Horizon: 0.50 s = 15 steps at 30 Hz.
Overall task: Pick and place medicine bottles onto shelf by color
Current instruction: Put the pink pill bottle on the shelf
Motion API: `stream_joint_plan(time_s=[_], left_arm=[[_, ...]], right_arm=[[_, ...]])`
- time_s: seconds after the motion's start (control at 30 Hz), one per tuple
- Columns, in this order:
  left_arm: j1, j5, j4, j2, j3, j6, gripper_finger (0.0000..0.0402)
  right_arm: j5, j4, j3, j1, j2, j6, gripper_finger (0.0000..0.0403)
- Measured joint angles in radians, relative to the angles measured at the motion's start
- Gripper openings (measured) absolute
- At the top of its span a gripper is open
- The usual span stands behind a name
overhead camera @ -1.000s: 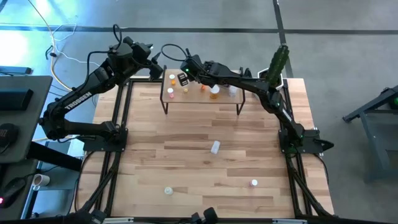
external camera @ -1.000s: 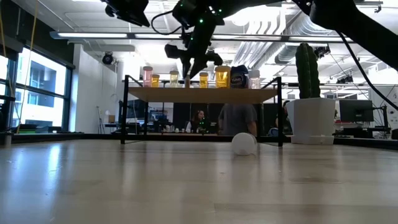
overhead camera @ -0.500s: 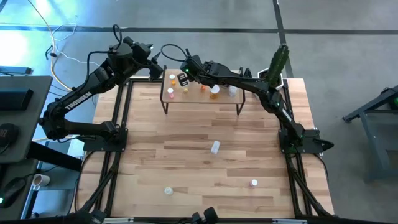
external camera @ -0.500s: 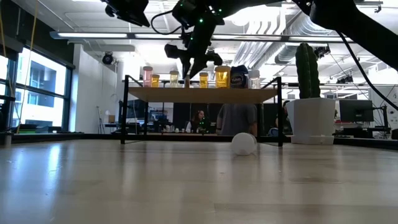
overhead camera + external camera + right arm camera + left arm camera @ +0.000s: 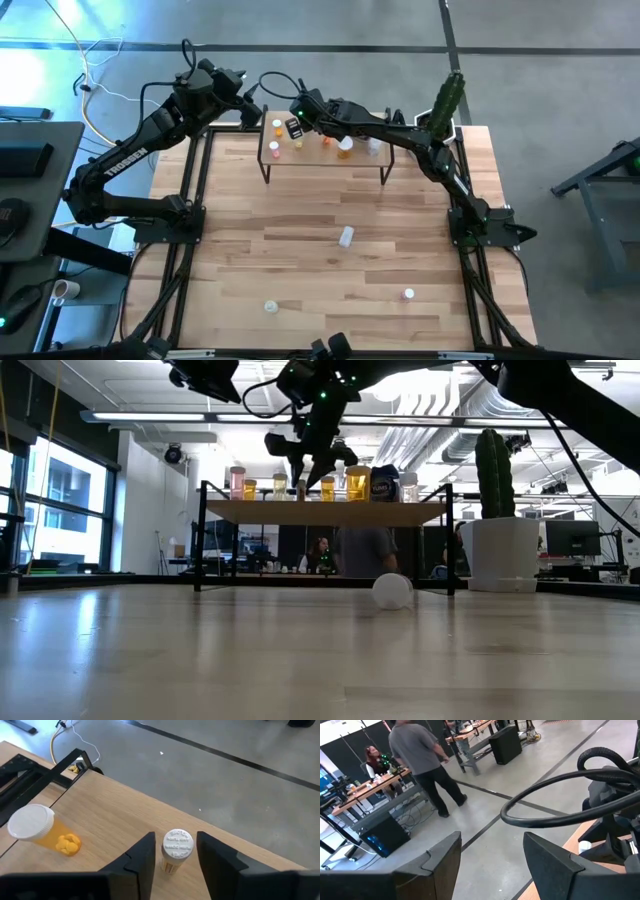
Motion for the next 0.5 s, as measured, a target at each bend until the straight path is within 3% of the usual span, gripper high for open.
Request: stream_joint_plan(time_s=[0.5], left_arm=[[0.000, 0.000, -0.002, 0.000, 0.000, 0.000, 0.0204]], right_arm=[[-0.001, 0.026, 0.022, -0.002, -0.017, -0.053, 0.0138]])
